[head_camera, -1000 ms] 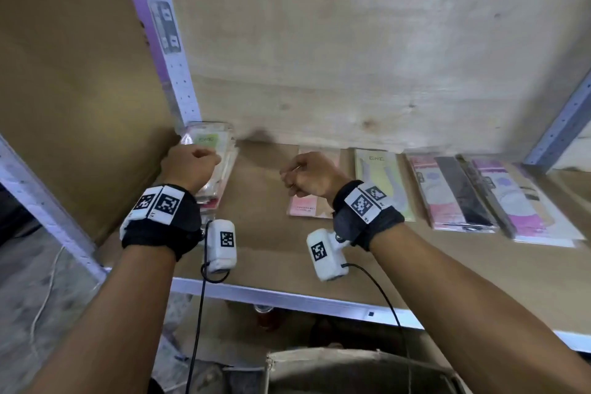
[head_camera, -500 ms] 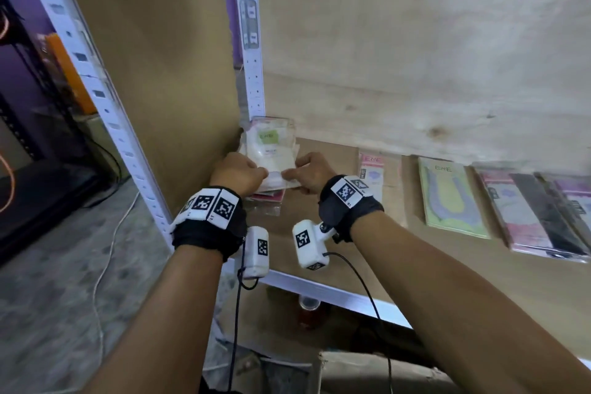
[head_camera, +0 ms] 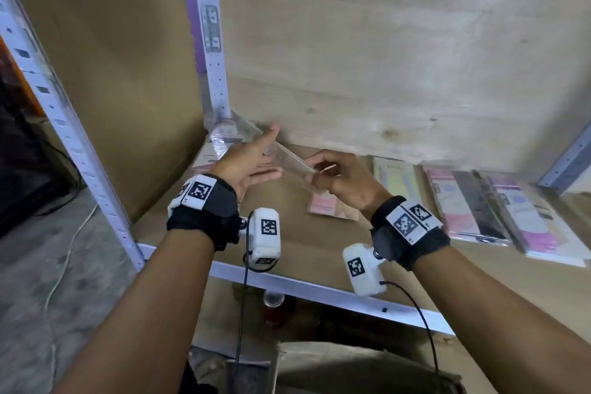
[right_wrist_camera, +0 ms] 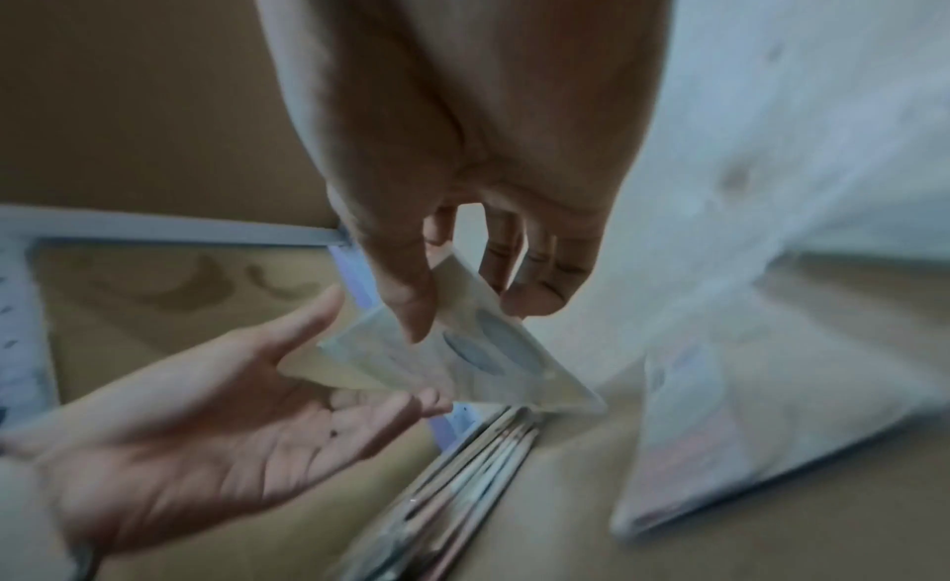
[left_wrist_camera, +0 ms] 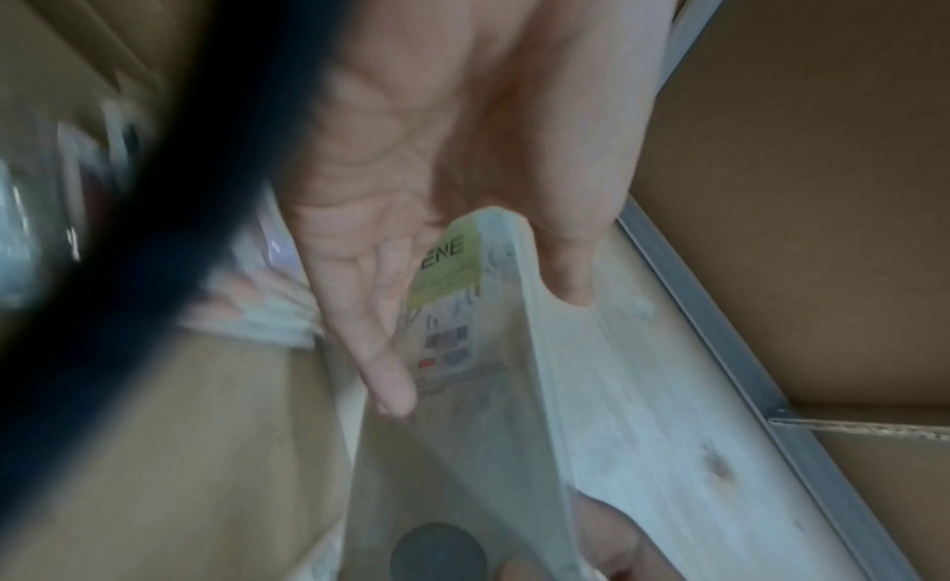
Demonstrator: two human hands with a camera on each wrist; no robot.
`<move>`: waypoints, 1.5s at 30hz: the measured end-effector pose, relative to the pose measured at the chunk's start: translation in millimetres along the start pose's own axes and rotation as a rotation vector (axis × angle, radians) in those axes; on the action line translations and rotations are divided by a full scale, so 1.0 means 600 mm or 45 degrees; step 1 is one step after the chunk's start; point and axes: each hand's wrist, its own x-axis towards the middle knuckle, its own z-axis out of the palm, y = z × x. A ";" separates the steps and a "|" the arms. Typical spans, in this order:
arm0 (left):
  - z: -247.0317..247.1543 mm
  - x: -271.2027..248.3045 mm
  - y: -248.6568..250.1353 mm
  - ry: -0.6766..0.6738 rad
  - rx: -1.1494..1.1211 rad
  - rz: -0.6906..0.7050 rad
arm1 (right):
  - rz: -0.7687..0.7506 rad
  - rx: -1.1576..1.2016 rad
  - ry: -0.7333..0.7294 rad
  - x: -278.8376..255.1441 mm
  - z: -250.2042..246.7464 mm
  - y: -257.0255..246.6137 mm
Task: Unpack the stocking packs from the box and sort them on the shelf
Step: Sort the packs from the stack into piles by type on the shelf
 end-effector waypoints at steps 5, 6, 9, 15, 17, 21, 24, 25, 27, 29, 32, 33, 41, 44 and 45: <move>0.071 -0.010 -0.027 -0.089 -0.188 0.054 | 0.021 -0.260 -0.130 -0.065 -0.072 0.024; 0.084 -0.012 -0.035 -0.121 -0.172 0.042 | 0.044 -0.223 -0.132 -0.078 -0.086 0.031; 0.117 -0.016 -0.053 -0.273 -0.138 0.008 | 0.077 -0.090 0.124 -0.106 -0.127 0.058; 0.180 -0.019 -0.089 -0.623 -0.071 -0.041 | 0.399 0.121 -0.033 -0.153 -0.195 0.126; 0.197 -0.012 -0.101 -0.638 -0.008 -0.013 | 0.433 0.169 -0.065 -0.170 -0.211 0.142; 0.213 0.011 -0.107 -0.338 -0.079 0.111 | 0.494 0.179 -0.034 -0.183 -0.242 0.160; 0.221 0.027 -0.108 -0.154 0.200 0.206 | 0.507 0.143 -0.080 -0.191 -0.258 0.169; 0.226 0.030 -0.109 -0.119 0.353 0.255 | 0.510 0.123 -0.102 -0.194 -0.260 0.169; 0.238 0.031 -0.111 -0.069 0.671 0.361 | 0.516 0.101 -0.128 -0.200 -0.262 0.167; 0.250 0.032 -0.112 -0.090 0.870 0.452 | 0.517 0.098 -0.111 -0.206 -0.267 0.171; 0.259 0.031 -0.111 -0.155 0.809 0.459 | 0.514 0.113 -0.086 -0.213 -0.274 0.169; 0.261 0.031 -0.112 -0.194 0.709 0.395 | 0.506 0.140 -0.085 -0.213 -0.275 0.168; 0.234 0.032 -0.105 -0.198 0.309 0.107 | 0.469 0.276 -0.040 -0.212 -0.271 0.167; 0.233 0.023 -0.104 -0.201 0.091 0.063 | 0.474 0.333 0.056 -0.206 -0.266 0.168; 0.236 0.016 -0.106 -0.264 0.042 0.036 | 0.473 0.387 0.109 -0.203 -0.262 0.167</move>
